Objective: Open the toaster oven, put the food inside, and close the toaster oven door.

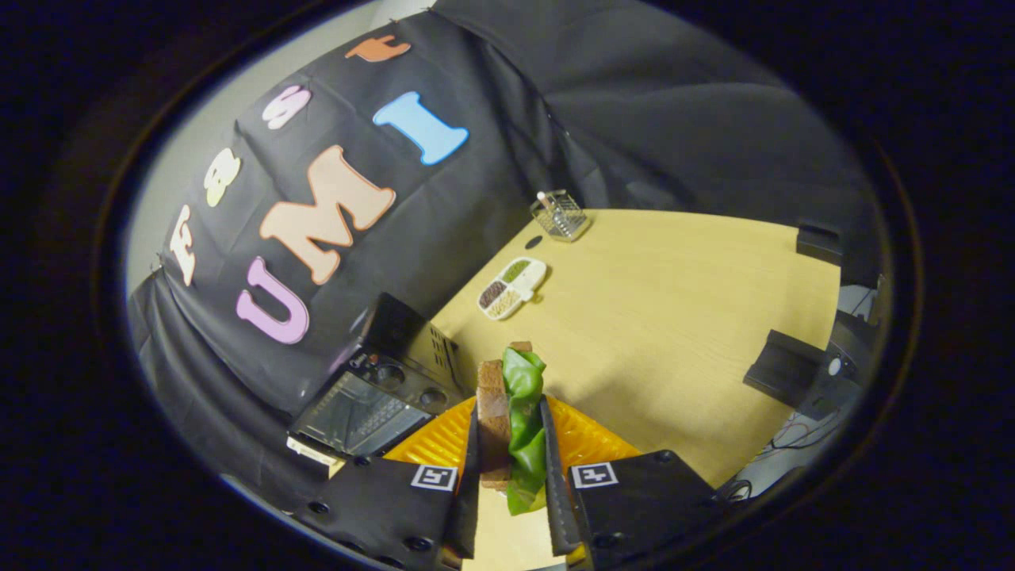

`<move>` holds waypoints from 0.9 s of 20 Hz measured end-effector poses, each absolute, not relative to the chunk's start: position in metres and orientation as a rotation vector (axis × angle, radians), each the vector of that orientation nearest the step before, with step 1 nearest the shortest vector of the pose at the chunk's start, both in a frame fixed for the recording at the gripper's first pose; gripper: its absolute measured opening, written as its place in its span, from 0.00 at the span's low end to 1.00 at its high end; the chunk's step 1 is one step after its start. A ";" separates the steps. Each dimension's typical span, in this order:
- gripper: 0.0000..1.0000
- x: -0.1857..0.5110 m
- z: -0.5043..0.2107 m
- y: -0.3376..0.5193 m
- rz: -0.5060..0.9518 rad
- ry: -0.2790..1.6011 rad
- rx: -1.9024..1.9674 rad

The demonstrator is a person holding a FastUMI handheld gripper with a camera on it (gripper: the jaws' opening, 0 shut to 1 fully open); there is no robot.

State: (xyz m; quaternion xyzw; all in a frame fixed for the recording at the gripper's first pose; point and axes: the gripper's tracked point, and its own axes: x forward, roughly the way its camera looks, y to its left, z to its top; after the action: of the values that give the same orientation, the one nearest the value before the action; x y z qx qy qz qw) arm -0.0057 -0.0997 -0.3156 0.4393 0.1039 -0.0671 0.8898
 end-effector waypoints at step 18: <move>0.38 0.056 -0.262 0.099 -0.125 0.063 1.243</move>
State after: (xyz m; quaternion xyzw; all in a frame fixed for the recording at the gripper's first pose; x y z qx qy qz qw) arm 0.0556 0.0992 -0.2624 0.5816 0.0297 -0.0584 0.8109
